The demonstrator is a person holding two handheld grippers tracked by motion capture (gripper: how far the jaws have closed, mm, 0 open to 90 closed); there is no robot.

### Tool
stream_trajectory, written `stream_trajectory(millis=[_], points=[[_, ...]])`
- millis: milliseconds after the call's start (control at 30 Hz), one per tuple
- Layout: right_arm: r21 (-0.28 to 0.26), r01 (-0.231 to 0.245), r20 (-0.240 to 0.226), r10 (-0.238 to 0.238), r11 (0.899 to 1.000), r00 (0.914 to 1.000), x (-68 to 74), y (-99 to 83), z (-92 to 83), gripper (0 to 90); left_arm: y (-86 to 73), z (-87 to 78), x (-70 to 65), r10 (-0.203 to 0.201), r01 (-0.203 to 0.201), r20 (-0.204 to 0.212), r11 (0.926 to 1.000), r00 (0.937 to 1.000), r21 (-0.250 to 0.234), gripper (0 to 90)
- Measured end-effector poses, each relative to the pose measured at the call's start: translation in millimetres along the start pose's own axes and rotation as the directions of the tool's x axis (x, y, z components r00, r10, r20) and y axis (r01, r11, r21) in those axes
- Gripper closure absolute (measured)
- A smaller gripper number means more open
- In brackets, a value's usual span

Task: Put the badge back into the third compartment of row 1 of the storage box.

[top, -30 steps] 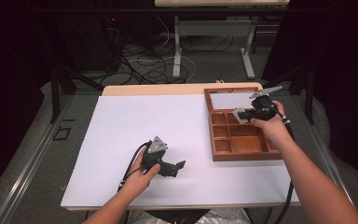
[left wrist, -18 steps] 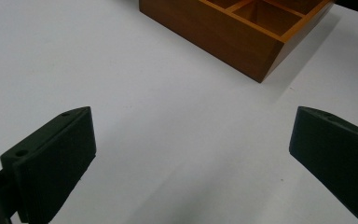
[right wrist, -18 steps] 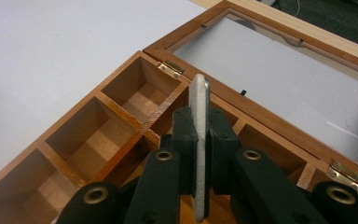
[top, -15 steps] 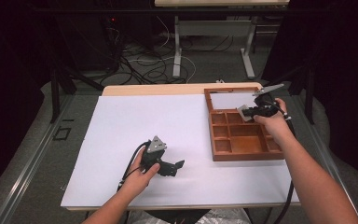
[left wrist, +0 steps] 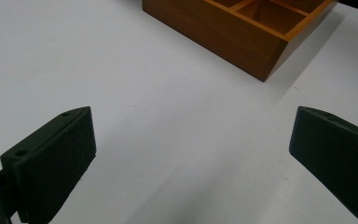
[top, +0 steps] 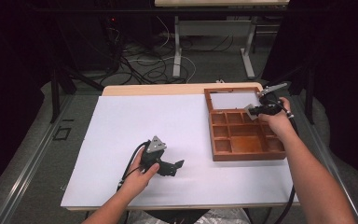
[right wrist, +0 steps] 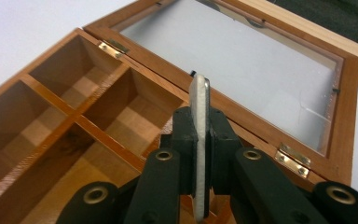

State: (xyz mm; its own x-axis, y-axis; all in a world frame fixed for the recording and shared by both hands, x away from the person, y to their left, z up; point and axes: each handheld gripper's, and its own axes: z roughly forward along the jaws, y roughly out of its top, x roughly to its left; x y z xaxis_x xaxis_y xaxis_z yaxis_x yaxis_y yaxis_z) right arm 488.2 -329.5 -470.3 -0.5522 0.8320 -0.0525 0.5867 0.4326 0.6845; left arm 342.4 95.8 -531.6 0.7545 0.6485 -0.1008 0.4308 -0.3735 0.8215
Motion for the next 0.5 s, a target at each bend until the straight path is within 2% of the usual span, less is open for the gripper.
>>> stream_trajectory(millis=[167,367,500], points=[[0.021,0.016,0.002,-0.016,1.000,0.9999,-4.2,-3.6,4.0,84.2,0.3,-0.8,0.9,0.004,-0.004,0.001,1.0000,1.0000,0.000,0.9],[0.038,0.013,0.010,-0.013,0.999,0.9999,-4.2,-7.3,6.5,84.1,0.2,-0.6,1.2,0.004,-0.004,-0.001,1.0000,1.0000,0.000,0.9],[0.049,0.011,-0.001,-0.011,0.999,0.9999,-3.9,-8.7,6.4,84.0,0.3,-0.6,1.1,0.005,-0.005,-0.001,1.0000,1.0000,0.000,0.9]])
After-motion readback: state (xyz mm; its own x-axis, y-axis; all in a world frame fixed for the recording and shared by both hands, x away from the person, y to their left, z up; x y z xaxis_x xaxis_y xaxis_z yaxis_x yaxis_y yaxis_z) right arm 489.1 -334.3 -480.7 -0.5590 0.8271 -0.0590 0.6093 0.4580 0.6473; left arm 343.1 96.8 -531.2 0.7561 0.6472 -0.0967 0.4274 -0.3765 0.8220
